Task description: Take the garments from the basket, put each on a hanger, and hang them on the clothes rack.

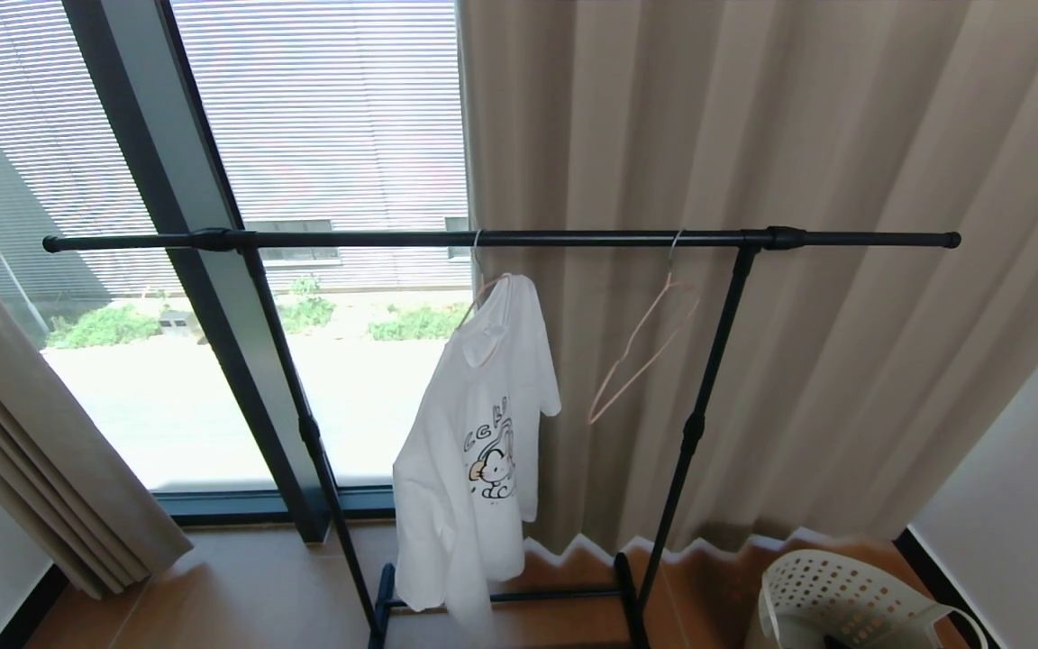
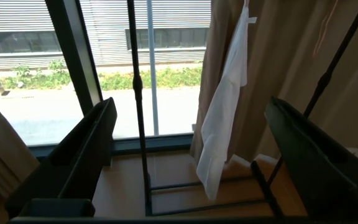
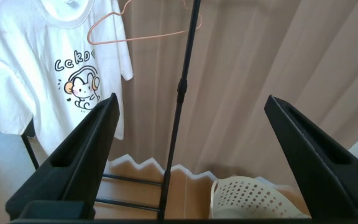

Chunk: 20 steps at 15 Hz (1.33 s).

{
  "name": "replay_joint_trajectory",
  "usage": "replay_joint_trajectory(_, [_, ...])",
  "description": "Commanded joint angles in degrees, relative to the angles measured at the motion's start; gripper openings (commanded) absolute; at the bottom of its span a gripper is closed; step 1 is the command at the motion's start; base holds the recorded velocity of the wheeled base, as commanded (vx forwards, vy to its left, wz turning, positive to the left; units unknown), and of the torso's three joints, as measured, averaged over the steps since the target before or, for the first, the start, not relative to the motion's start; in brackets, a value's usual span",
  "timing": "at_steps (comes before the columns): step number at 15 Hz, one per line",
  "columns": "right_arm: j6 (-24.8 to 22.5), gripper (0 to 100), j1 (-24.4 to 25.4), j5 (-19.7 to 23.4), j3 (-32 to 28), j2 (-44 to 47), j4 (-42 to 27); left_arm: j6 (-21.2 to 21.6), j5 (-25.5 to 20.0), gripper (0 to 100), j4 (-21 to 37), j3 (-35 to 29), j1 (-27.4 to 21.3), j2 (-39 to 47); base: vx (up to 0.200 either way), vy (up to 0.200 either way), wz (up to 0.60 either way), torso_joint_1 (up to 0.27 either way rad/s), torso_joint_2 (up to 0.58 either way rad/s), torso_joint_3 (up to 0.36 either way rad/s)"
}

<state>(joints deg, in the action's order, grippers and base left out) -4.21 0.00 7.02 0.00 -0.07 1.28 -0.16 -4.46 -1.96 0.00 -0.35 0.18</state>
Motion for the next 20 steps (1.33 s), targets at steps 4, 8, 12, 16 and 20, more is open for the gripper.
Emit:
replay_joint_trajectory(4, [0.07,100,0.00,0.01,0.00,0.07,0.04,-0.11,0.07,100,-0.06,0.00,0.00,0.08,0.000,0.000,0.00,-0.146,0.33,0.181])
replay_joint_trajectory(8, [0.16,100,0.00,0.01,0.00,0.07,0.04,0.07,0.24,100,-0.15,0.00,0.00,0.08,0.000,0.000,0.00,-0.151,0.34,0.187])
replay_joint_trajectory(12, [0.16,100,0.00,0.01,0.00,0.07,0.04,0.07,0.16,100,-0.15,0.00,0.00,0.08,0.000,0.000,0.00,-0.156,0.36,0.198])
replay_joint_trajectory(16, [0.16,100,0.00,-0.08,0.00,0.07,0.21,0.16,0.07,100,-0.06,0.00,0.00,0.08,0.000,0.000,0.00,-0.156,0.37,0.217])
replay_joint_trajectory(20, [0.25,100,0.00,0.01,0.00,0.07,0.21,0.07,0.07,100,-0.06,0.00,0.00,0.08,0.000,0.000,0.00,-0.192,0.47,0.281])
